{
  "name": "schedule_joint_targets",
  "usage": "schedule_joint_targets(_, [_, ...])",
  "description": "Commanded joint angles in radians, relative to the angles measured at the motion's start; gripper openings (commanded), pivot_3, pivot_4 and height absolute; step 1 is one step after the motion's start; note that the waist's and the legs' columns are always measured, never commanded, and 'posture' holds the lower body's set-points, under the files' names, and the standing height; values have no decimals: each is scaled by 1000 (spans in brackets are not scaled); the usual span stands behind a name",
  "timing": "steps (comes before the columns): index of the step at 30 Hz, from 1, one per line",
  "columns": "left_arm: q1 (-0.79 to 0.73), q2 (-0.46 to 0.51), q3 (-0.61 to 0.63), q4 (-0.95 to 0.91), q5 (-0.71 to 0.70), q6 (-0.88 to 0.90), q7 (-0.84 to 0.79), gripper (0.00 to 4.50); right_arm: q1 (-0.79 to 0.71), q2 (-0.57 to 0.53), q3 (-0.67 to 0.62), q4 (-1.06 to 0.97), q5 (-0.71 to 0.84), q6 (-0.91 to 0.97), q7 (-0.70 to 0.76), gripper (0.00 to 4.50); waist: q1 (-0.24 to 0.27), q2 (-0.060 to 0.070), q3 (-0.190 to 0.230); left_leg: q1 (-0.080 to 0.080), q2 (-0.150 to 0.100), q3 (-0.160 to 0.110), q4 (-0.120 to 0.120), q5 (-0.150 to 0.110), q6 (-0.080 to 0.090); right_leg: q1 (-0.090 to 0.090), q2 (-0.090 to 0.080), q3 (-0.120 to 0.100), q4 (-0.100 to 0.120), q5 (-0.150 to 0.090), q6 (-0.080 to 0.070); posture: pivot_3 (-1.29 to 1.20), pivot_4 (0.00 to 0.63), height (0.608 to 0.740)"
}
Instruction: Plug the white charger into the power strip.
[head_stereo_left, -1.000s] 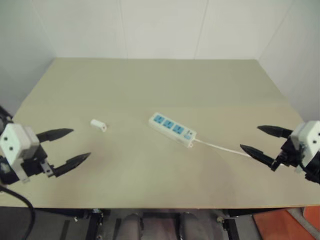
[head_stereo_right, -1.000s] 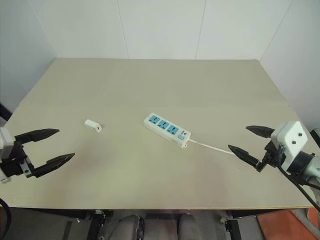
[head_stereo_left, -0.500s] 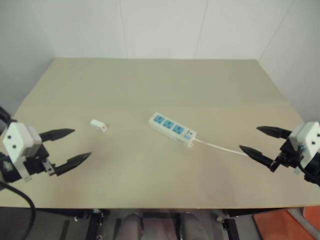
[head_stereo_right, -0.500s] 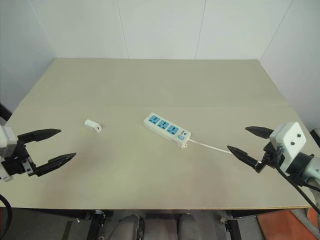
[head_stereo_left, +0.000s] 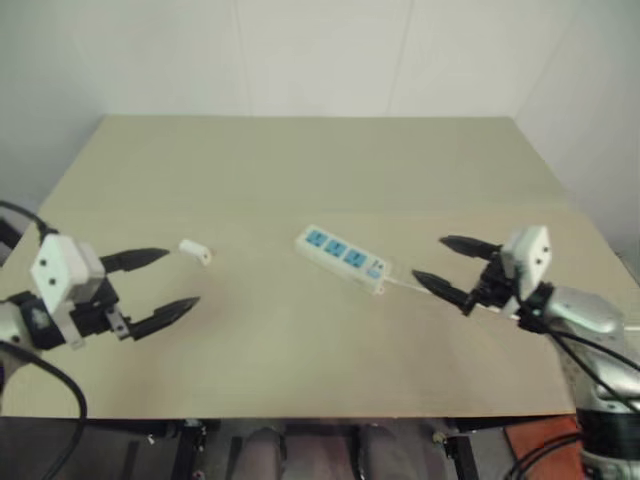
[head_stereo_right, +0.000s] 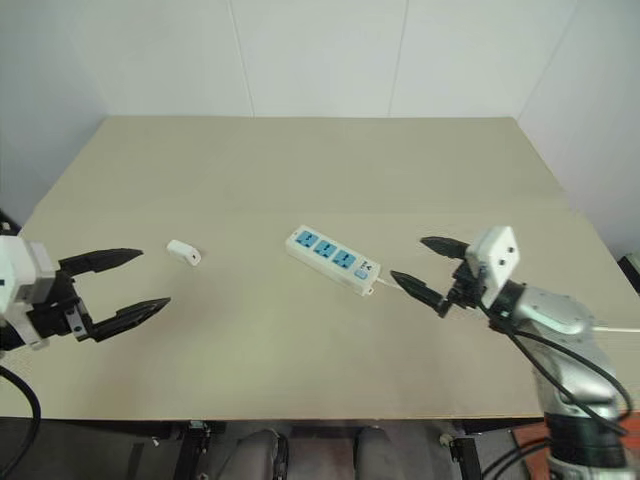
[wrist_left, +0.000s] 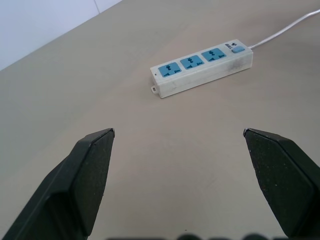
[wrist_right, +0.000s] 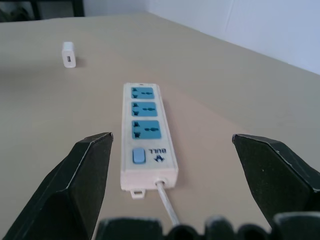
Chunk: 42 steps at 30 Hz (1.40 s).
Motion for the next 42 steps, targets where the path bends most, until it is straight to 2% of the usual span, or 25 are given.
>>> schedule_joint_targets(1, [-12, 0, -8, -18, -14, -13, 8, 4500, -67, 46, 69, 69, -28, -72, 36, 4463, 1, 0, 0, 0, 0, 0, -1, 0, 0, 0, 0, 0, 0, 0, 0, 0, 150, 740])
schedule_joint_targets(8, [-46, -9, -49, -16, -22, -20, 15, 4500, -177, 176, 166, 268, -112, -190, 29, 4463, 1, 0, 0, 0, 0, 0, -3, 0, 0, -1, 0, 0, 0, 0, 0, 0, 150, 740])
schedule_joint_targets(15, [-70, -9, -72, 3, -17, -29, 3, 4500, -260, 245, 187, 505, -184, -321, 14, 4463, -2, 1, 0, 0, 0, 0, -3, 0, 0, -2, 0, 0, 0, 0, 0, 0, 150, 740])
schedule_joint_targets(26, [-59, -10, -70, 11, -14, -48, -8, 4500, -316, 257, 193, 696, -220, -417, 57, 4463, -18, 1, 1, 0, 0, 0, -3, 0, 0, -2, 0, 0, 0, 0, 0, 0, 150, 740])
schedule_joint_targets(42, [-56, -6, -71, 32, -2, -75, -22, 4500, -315, 267, 226, 776, -270, -424, 108, 4463, -22, 1, 0, 3, 0, 0, -4, 0, 0, -1, 0, 0, 1, 0, 0, 0, 150, 740])
